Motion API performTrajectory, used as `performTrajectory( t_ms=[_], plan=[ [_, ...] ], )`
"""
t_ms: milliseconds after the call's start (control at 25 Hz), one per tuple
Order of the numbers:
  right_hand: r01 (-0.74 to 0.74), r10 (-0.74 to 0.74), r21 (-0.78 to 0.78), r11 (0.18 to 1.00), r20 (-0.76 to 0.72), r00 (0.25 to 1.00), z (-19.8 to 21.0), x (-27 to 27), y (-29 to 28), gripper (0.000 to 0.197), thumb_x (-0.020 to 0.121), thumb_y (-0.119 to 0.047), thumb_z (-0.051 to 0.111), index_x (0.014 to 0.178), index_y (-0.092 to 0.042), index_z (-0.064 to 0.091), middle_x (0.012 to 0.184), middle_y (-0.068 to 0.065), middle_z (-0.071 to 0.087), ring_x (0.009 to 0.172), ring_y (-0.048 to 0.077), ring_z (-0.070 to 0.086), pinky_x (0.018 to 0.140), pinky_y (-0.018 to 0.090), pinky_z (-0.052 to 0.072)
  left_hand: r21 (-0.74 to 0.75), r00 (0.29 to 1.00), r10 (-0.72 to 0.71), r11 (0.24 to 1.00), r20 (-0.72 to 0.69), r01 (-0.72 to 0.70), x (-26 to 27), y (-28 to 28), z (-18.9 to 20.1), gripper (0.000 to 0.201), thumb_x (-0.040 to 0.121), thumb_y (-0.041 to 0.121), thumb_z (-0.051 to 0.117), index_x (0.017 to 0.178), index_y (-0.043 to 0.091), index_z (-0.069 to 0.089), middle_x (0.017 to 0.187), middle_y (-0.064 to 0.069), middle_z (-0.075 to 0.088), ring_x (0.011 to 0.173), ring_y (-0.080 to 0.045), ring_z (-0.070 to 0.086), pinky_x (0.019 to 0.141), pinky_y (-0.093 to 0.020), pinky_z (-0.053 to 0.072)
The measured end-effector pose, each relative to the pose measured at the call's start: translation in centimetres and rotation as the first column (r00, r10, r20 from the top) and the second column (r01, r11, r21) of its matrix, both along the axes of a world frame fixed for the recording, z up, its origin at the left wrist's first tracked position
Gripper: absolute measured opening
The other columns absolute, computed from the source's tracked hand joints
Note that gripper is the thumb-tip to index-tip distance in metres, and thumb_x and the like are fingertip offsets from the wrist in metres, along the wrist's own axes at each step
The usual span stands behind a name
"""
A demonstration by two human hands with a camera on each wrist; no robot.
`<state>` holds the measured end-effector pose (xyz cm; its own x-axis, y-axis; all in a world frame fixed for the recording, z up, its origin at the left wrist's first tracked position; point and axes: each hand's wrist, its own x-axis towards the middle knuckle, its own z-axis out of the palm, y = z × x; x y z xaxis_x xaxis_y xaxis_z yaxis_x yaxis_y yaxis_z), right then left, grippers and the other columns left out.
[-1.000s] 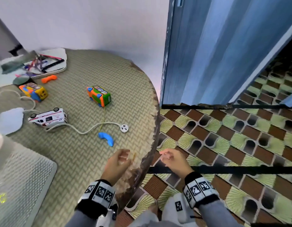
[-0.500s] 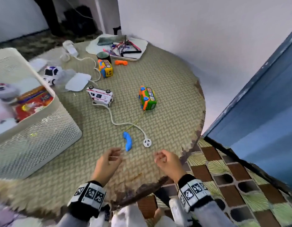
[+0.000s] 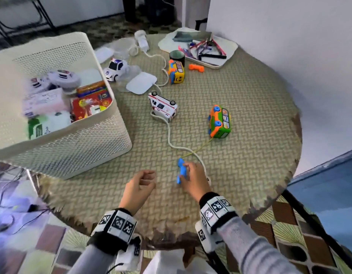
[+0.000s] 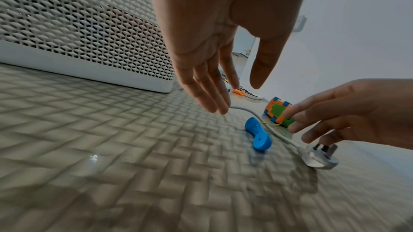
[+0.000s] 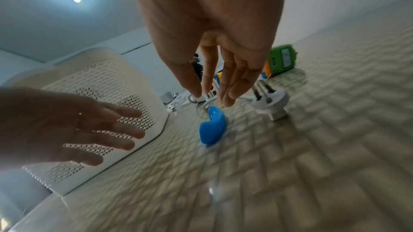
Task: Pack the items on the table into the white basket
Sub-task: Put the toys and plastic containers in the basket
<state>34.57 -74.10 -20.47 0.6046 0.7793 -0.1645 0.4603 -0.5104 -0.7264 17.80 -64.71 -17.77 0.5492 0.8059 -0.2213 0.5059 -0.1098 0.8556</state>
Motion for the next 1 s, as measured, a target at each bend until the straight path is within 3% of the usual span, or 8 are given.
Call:
performTrajectory(
  t_ms=[120,240,400,520,600,760,840,1000],
  plan=[
    [-0.028,0.028,-0.150,0.988,-0.003,1.000,-0.6,-0.2,1.7,0.059,0.084,-0.024,0.069,0.133,-0.010,0.040,0.129,0.011,0.042,0.119,0.026,0.045,0.100,0.034,0.038,-0.030,1.000,-0.005,1.000,-0.004,0.005,0.6,1.2,-0.2,0.027,0.084,0.007,0.066,0.107,0.020,0.062,0.098,0.006,0.067,0.080,0.002,0.061,0.063,-0.007,0.044],
    [0.003,-0.011,-0.132,0.991,-0.054,0.998,-1.1,-0.1,2.3,0.060,0.080,-0.014,0.069,0.132,-0.011,0.038,0.131,0.009,0.039,0.118,0.026,0.048,0.097,0.031,0.041,-0.054,1.000,-0.025,0.998,0.000,0.025,1.5,2.1,-0.2,0.027,0.084,0.010,0.065,0.105,0.027,0.062,0.099,0.008,0.067,0.087,-0.006,0.062,0.069,-0.014,0.047],
    [0.183,-0.183,0.085,0.979,-0.006,0.983,-0.3,2.3,1.8,0.042,0.074,-0.006,0.070,0.113,-0.005,0.054,0.110,0.014,0.058,0.100,0.030,0.058,0.085,0.038,0.049,-0.052,0.997,-0.061,0.997,0.040,0.063,4.2,3.1,0.4,0.027,0.085,0.008,0.064,0.106,0.025,0.062,0.096,0.009,0.066,0.078,0.001,0.059,0.067,-0.010,0.046],
    [0.309,-0.310,0.179,0.934,-0.023,0.950,1.1,5.9,0.1,0.027,0.073,-0.003,0.071,0.100,-0.003,0.063,0.099,0.015,0.064,0.089,0.027,0.061,0.075,0.023,0.045,-0.066,0.992,-0.083,0.994,0.095,0.089,7.6,3.0,0.8,0.027,0.085,0.003,0.064,0.106,0.019,0.061,0.094,0.006,0.064,0.077,-0.002,0.057,0.065,-0.009,0.046],
    [0.357,-0.352,0.206,0.911,-0.062,0.934,1.9,8.4,-1.3,0.025,0.072,-0.001,0.072,0.097,-0.003,0.066,0.096,0.015,0.065,0.085,0.027,0.063,0.073,0.022,0.046,-0.058,0.985,-0.123,0.990,0.117,0.131,10.1,2.7,1.1,0.027,0.085,0.002,0.064,0.108,0.015,0.061,0.093,0.005,0.063,0.077,-0.002,0.057,0.065,-0.009,0.046],
    [0.425,-0.404,0.250,0.870,-0.135,0.905,3.3,13.7,-4.5,0.025,0.073,0.004,0.071,0.092,-0.011,0.065,0.086,0.002,0.064,0.066,0.006,0.060,0.060,0.005,0.044,0.022,0.973,-0.206,0.979,0.108,0.204,16.2,1.5,1.4,0.030,0.085,0.008,0.066,0.114,0.015,0.060,0.102,0.002,0.062,0.088,-0.009,0.058,0.070,-0.008,0.043],
    [0.432,-0.400,0.260,0.863,-0.170,0.901,3.6,16.4,-5.6,0.027,0.074,0.004,0.070,0.089,-0.017,0.063,0.080,-0.006,0.063,0.063,-0.002,0.058,0.057,0.004,0.043,0.056,0.967,-0.242,0.970,0.082,0.238,19.8,0.9,1.3,0.039,0.084,0.015,0.069,0.121,0.019,0.057,0.109,0.007,0.057,0.098,-0.008,0.053,0.075,-0.009,0.040],
    [0.405,-0.372,0.260,0.876,-0.168,0.913,2.7,20.9,-6.5,0.036,0.072,0.005,0.070,0.083,-0.028,0.061,0.079,-0.009,0.065,0.063,0.003,0.058,0.058,0.009,0.045,0.177,0.964,-0.265,0.948,-0.018,0.264,26.4,0.5,-0.4,0.066,0.076,0.025,0.078,0.134,0.020,0.048,0.127,-0.002,0.047,0.114,-0.009,0.043,0.094,-0.013,0.029]
  ],
)
